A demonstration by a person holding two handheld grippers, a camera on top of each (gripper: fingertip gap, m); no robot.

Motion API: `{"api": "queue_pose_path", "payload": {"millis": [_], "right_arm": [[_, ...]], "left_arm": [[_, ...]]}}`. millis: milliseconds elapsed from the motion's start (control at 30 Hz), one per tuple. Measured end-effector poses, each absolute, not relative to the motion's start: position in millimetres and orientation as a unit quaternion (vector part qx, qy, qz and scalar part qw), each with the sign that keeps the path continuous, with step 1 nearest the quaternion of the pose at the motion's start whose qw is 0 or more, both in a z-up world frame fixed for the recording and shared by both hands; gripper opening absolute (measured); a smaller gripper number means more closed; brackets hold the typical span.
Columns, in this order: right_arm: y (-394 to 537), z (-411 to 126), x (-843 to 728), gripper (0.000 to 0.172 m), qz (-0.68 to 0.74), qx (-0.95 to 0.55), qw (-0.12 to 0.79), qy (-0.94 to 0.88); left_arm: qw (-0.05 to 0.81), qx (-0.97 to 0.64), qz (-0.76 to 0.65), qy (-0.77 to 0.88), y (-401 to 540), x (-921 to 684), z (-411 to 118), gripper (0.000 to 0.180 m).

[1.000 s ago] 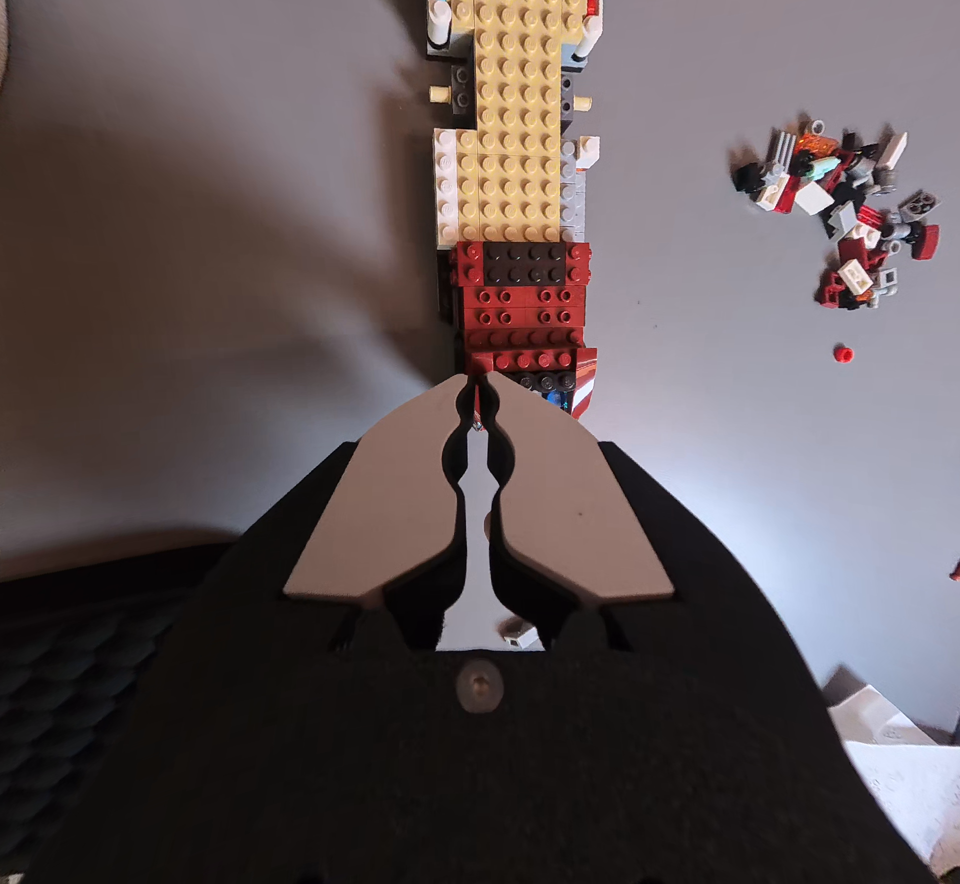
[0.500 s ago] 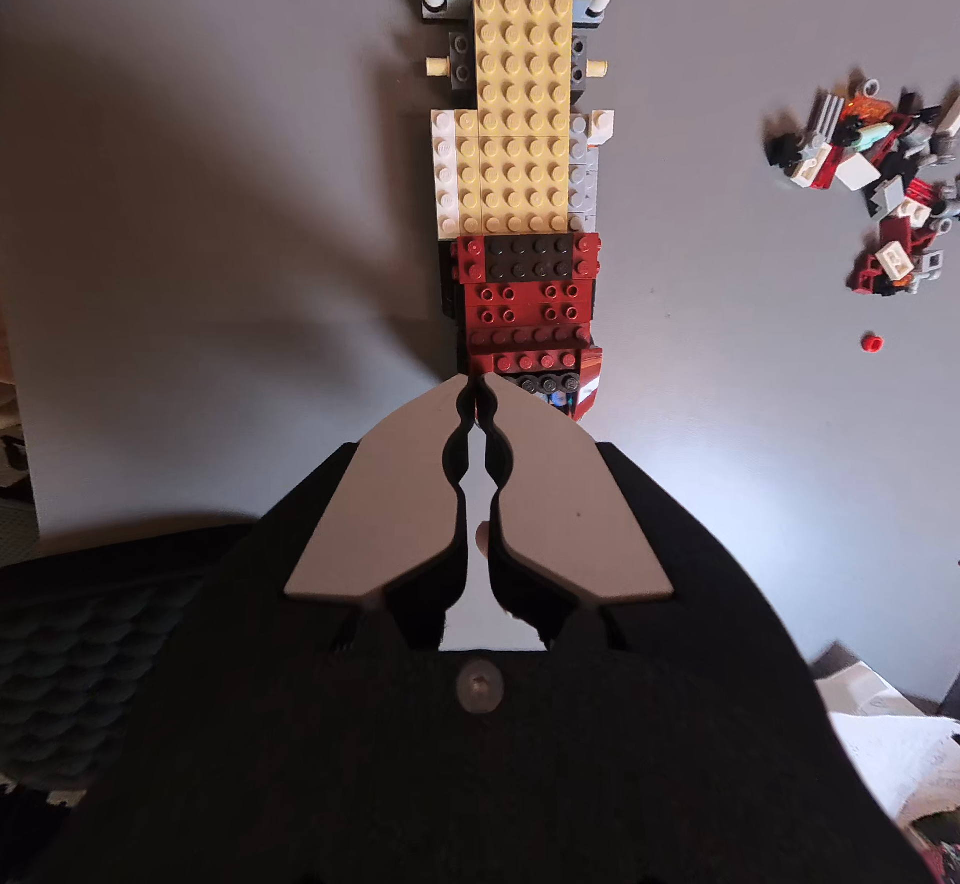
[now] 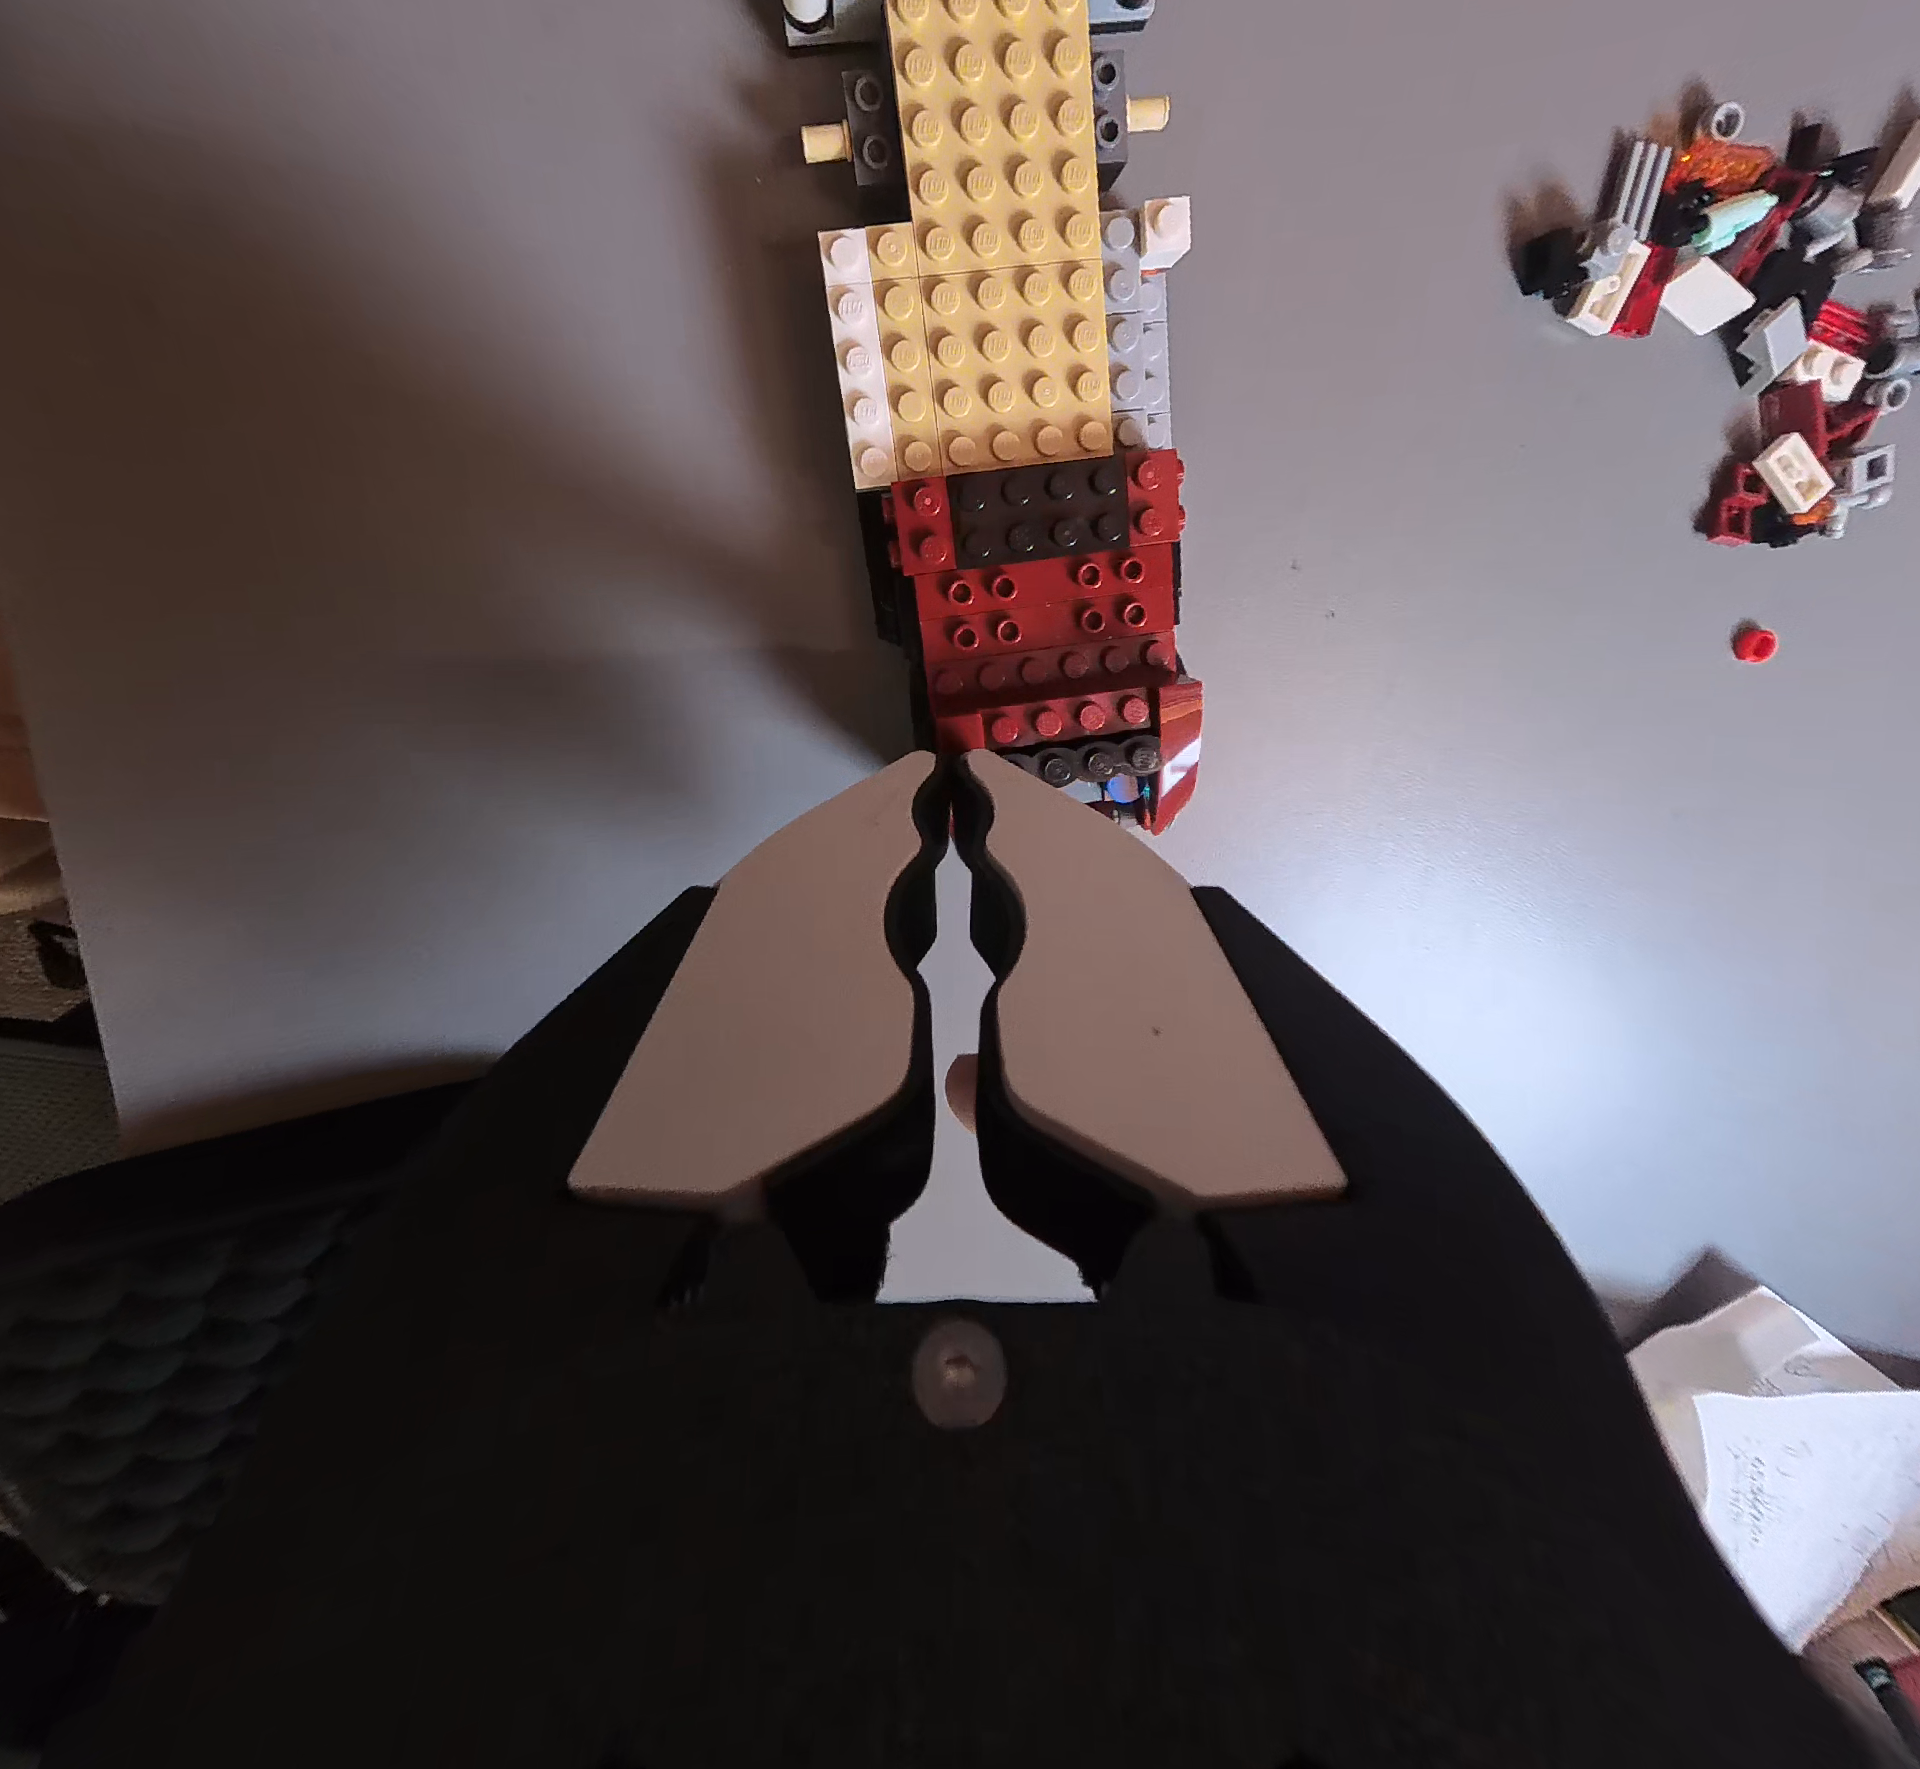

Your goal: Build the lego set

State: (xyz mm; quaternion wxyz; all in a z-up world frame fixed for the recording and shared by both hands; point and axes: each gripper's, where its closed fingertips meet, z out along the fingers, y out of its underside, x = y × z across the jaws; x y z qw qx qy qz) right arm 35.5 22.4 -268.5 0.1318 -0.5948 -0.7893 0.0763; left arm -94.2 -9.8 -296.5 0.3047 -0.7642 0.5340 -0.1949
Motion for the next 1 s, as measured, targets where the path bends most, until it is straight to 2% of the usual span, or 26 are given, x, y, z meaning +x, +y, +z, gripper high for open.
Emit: {"api": "queue_pose_path", "payload": {"millis": [133, 233, 267, 400, 600, 1000], "right_arm": [[22.8, -267.7, 32.5, 0.000, 0.104, -0.615, 0.159, -0.765], [15.1, -261.0, 31.0, 0.023, 0.163, -0.640, 0.159, -0.734], [15.3, -254.3, 29.1, 0.025, 0.185, -0.644, 0.175, -0.721], [24.6, -236.7, 34.3, 0.028, 0.224, -0.650, 0.254, -0.680], [27.5, -238.0, 46.4, 0.030, 0.258, -0.658, 0.359, -0.610], [15.1, -249.0, 60.5, 0.029, 0.255, -0.642, 0.429, -0.582]], "left_arm": [[0.307, -0.765, -0.197, 0.531, -8.0, -97.3, -296.1, 0.071], [0.310, -0.764, -0.201, 0.528, -6.8, -97.6, -295.9, 0.071], [0.311, -0.764, -0.202, 0.528, -6.7, -97.3, -295.8, 0.071], [0.316, -0.761, -0.208, 0.527, -5.7, -97.0, -295.5, 0.072], [0.330, -0.755, -0.216, 0.525, -2.0, -97.1, -294.8, 0.072], [0.361, -0.770, -0.159, 0.501, 17.5, -117.6, -291.7, 0.067]]}}
